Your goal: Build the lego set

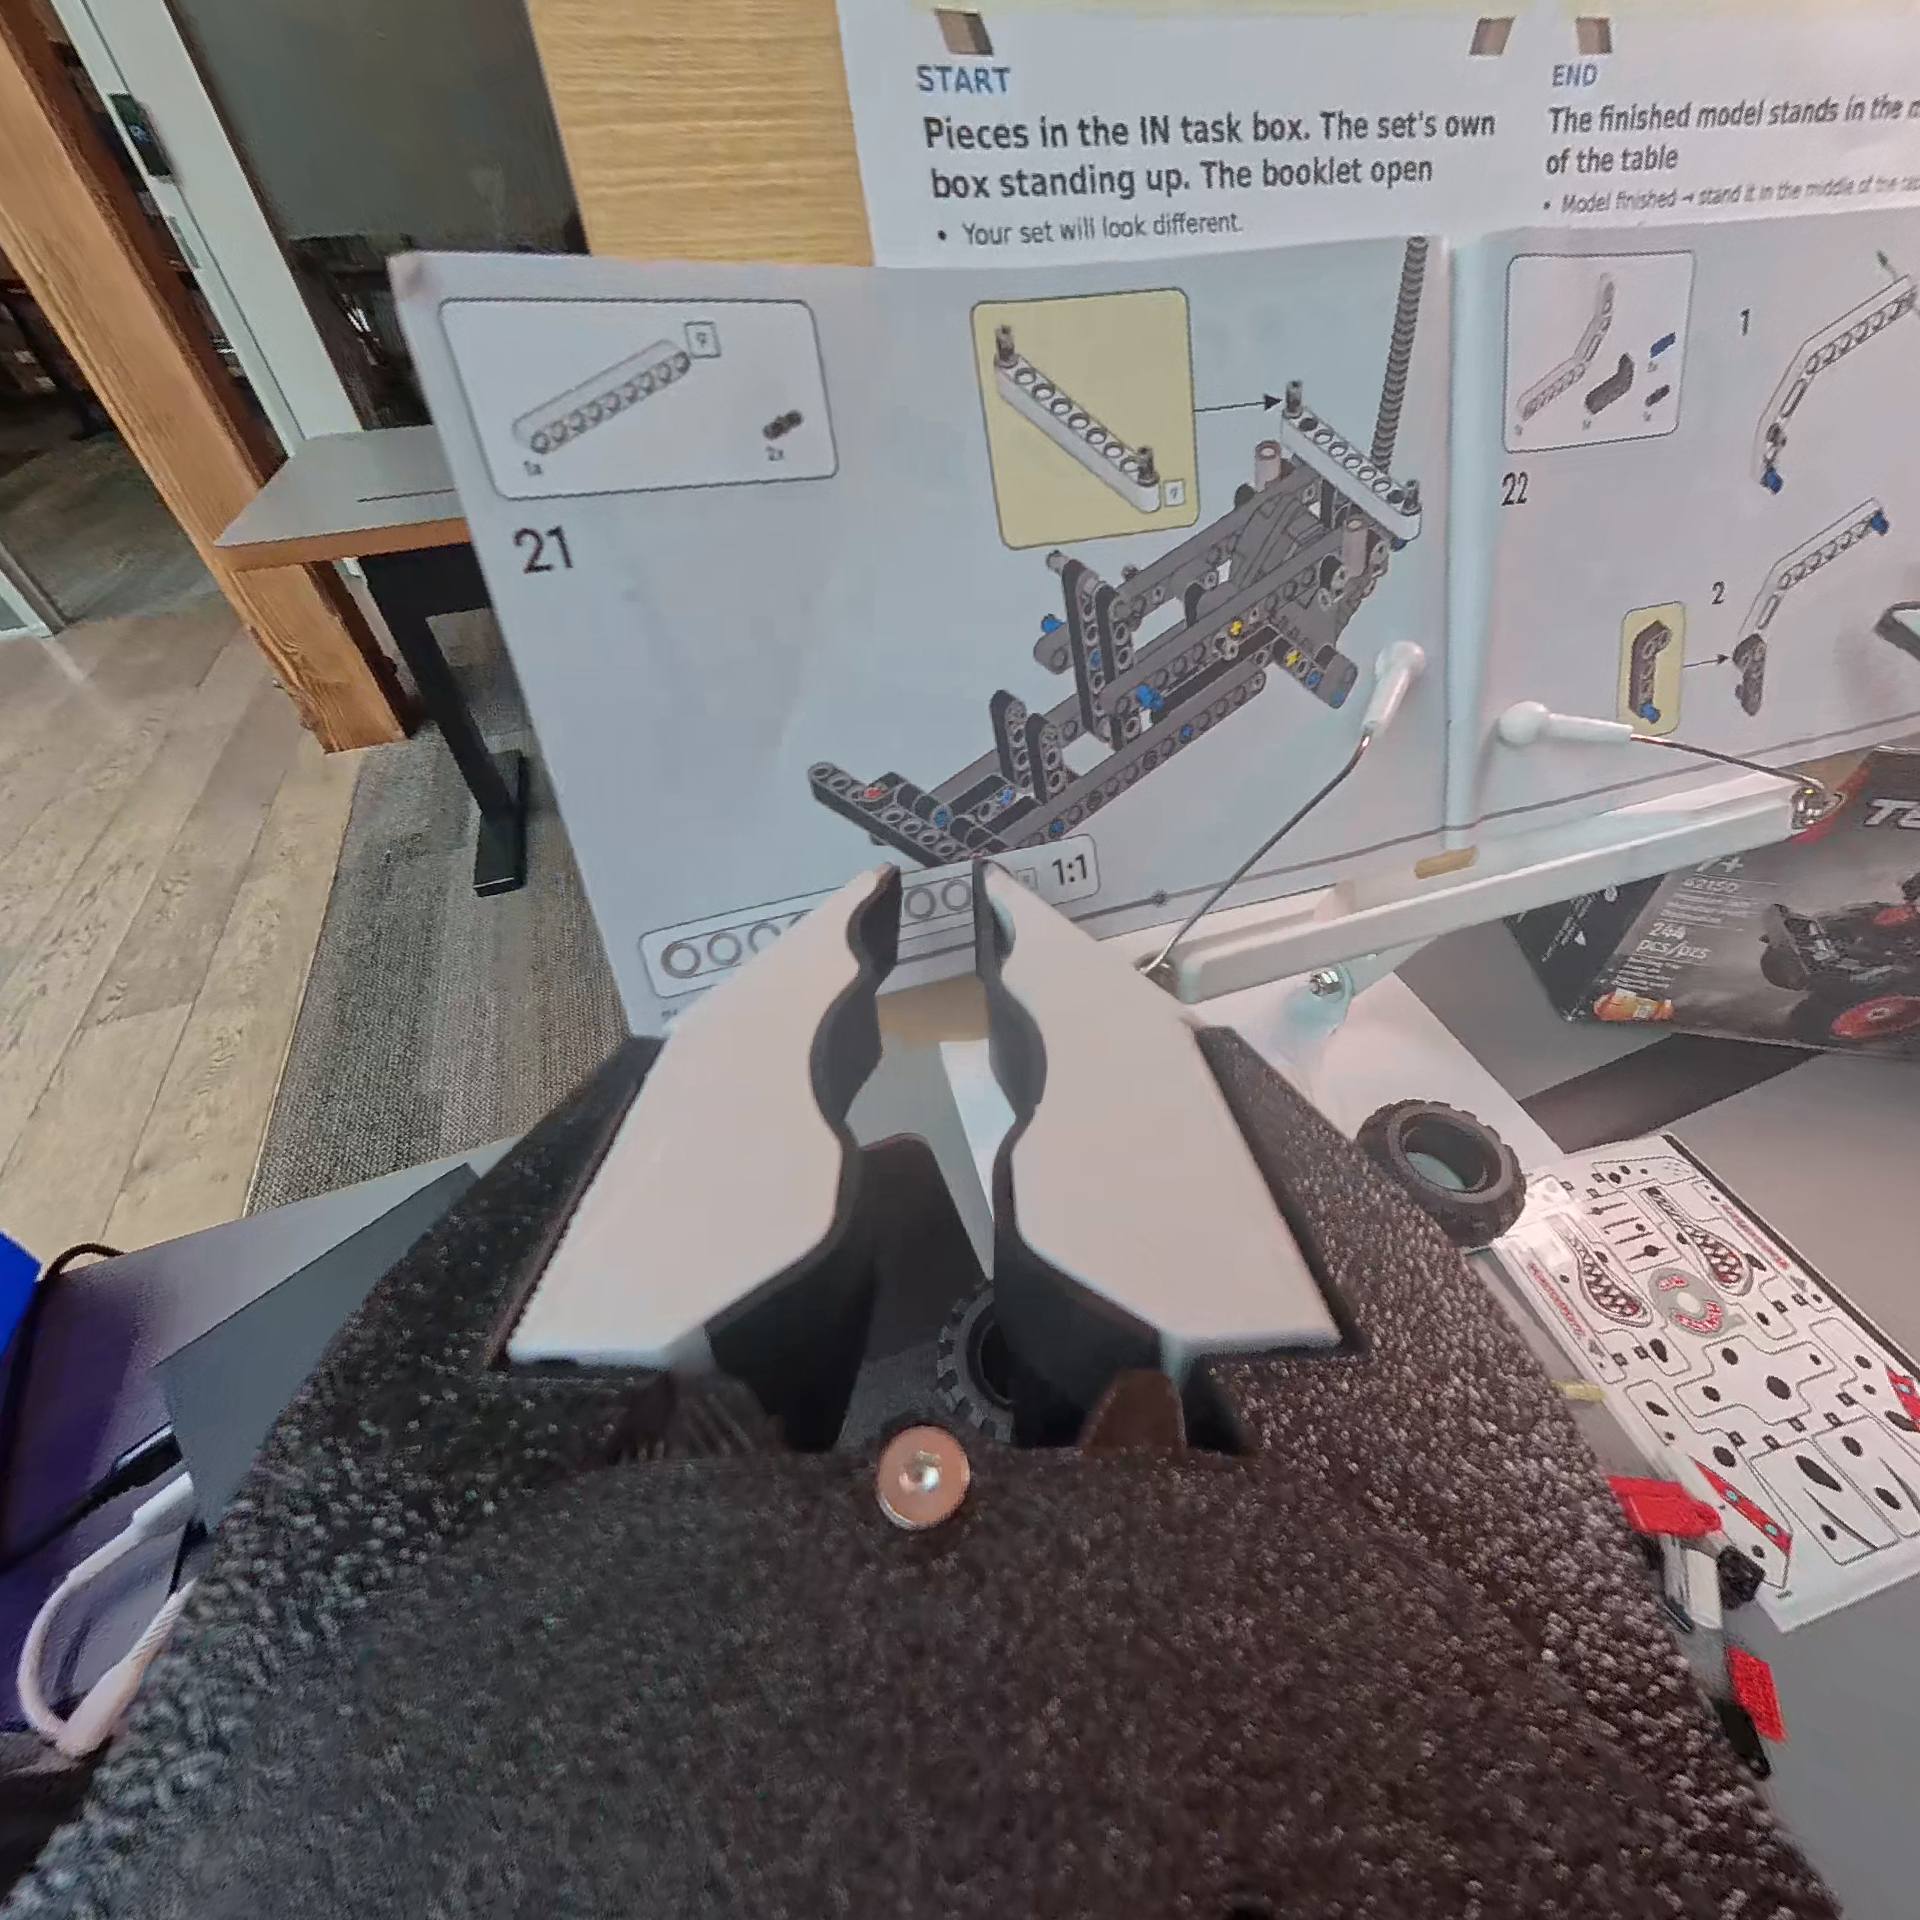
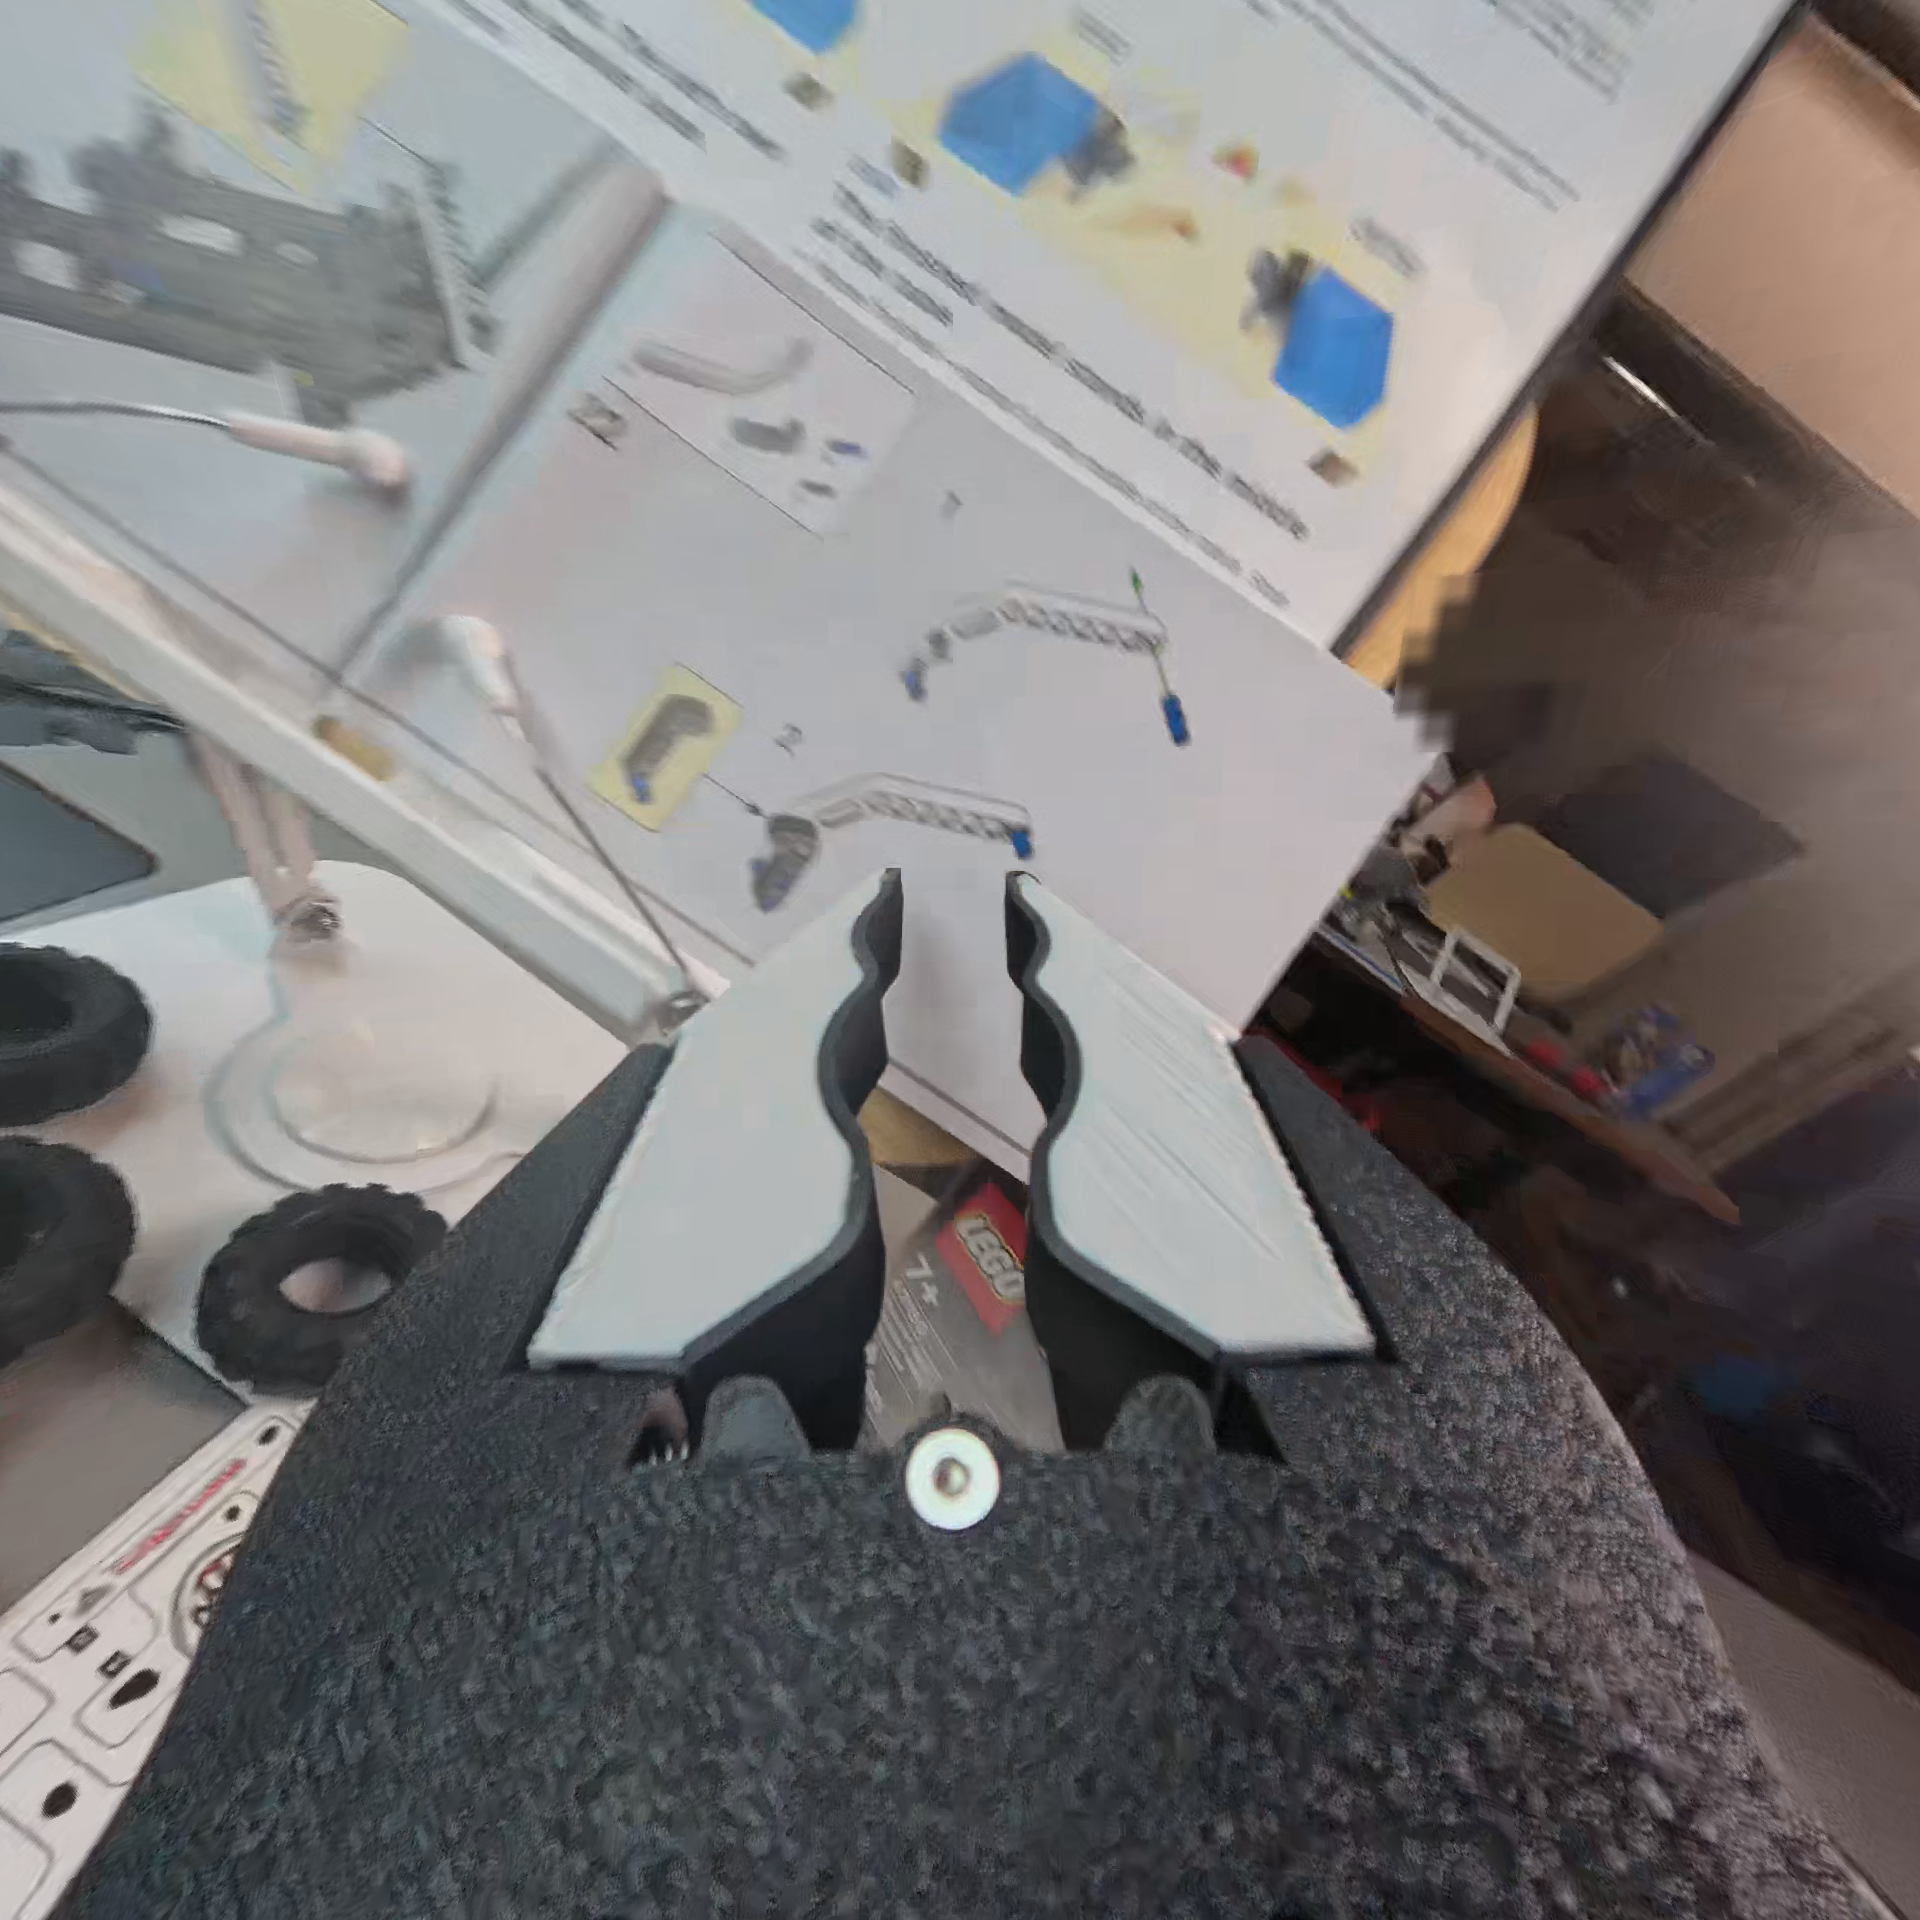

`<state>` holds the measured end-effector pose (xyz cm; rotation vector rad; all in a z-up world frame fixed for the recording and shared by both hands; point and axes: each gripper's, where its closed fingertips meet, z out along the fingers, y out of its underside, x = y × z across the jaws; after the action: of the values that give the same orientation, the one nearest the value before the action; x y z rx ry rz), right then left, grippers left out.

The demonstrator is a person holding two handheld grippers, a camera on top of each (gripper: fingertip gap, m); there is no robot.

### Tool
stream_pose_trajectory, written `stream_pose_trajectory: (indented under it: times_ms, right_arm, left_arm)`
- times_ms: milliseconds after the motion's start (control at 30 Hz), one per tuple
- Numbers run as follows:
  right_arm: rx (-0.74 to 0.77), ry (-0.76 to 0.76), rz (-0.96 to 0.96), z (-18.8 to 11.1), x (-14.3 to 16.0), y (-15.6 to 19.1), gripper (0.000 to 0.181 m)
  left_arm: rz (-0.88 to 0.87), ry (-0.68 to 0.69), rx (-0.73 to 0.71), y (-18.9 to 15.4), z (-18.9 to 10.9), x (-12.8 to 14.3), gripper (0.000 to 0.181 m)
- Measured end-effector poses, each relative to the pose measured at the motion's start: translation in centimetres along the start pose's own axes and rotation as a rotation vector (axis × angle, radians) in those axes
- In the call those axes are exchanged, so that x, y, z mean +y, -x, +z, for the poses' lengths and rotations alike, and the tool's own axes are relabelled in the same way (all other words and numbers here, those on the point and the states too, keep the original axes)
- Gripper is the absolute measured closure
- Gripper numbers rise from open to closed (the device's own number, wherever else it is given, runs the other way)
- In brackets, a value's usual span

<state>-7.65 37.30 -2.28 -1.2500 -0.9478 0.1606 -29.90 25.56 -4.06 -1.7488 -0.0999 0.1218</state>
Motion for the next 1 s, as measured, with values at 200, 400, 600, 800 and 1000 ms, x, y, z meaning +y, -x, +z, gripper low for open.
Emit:
stream_pose_trajectory:
  times_ms: [200,400,600,800,1000]
  right_arm:
    - [0.058,0.091,-0.047,2.2,2.0,-1.4,0.168]
    - [0.025,0.099,0.002,1.5,2.2,-0.6,0.157]
    - [-0.076,0.083,0.093,-3.0,2.7,1.5,0.154]
    - [-0.158,0.053,0.195,-10.3,3.7,2.8,0.154]
    - [-0.216,0.071,0.401,-19.7,6.0,3.6,0.154]
  left_arm:
    - [-0.02,-0.009,-0.009,0.2,0.2,0.1,0.16]
    - [0.156,-0.148,0.004,-3.0,-0.5,-1.9,0.171]
    - [0.307,-0.057,0.128,-7.8,1.8,-0.2,0.175]
    - [0.287,-0.032,0.207,-8.4,1.5,0.1,0.178]
    - [0.016,-0.162,0.073,-0.9,-1.0,-4.9,0.173]
